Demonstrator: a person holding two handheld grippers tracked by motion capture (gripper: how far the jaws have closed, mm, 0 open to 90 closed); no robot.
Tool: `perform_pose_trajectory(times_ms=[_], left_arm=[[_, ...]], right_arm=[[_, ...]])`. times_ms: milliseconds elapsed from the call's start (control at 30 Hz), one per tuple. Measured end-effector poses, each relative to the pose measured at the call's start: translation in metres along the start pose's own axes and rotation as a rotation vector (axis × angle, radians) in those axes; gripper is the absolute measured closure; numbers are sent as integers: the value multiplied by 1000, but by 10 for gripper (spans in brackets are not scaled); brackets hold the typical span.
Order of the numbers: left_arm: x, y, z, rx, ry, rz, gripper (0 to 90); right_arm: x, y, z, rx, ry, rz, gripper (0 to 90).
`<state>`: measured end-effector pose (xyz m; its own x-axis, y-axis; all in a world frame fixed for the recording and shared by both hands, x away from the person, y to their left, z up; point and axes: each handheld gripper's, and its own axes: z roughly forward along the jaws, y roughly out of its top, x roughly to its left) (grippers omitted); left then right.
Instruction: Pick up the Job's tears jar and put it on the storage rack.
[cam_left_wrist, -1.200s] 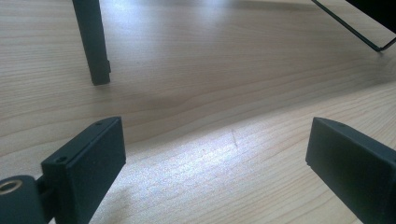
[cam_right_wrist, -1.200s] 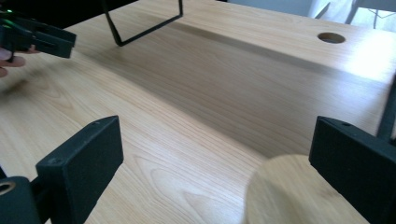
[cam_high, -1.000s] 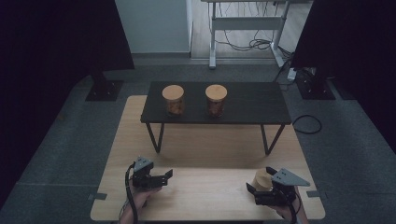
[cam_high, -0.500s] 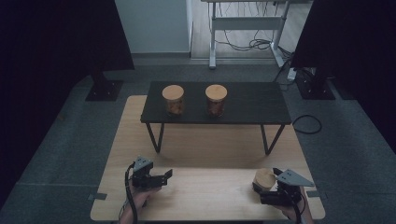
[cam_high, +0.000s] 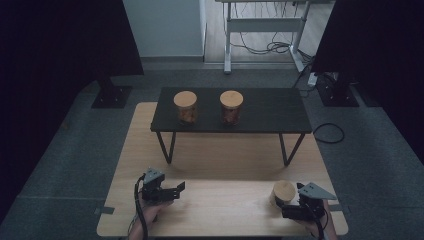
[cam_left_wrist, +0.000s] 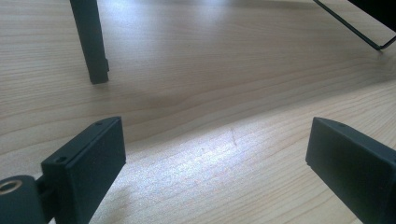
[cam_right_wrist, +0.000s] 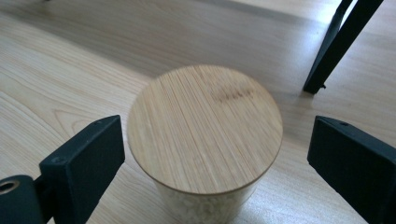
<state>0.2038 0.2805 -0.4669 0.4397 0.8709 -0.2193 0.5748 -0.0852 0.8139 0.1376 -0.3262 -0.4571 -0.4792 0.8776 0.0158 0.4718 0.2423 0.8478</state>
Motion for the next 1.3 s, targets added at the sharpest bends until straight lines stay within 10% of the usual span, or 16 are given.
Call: perform_pose_trajectory(times_ms=[1300], left_arm=[[-1,0,2,7,-1,3,43]], right_arm=[[5,-4,37,87,-13,35,173]])
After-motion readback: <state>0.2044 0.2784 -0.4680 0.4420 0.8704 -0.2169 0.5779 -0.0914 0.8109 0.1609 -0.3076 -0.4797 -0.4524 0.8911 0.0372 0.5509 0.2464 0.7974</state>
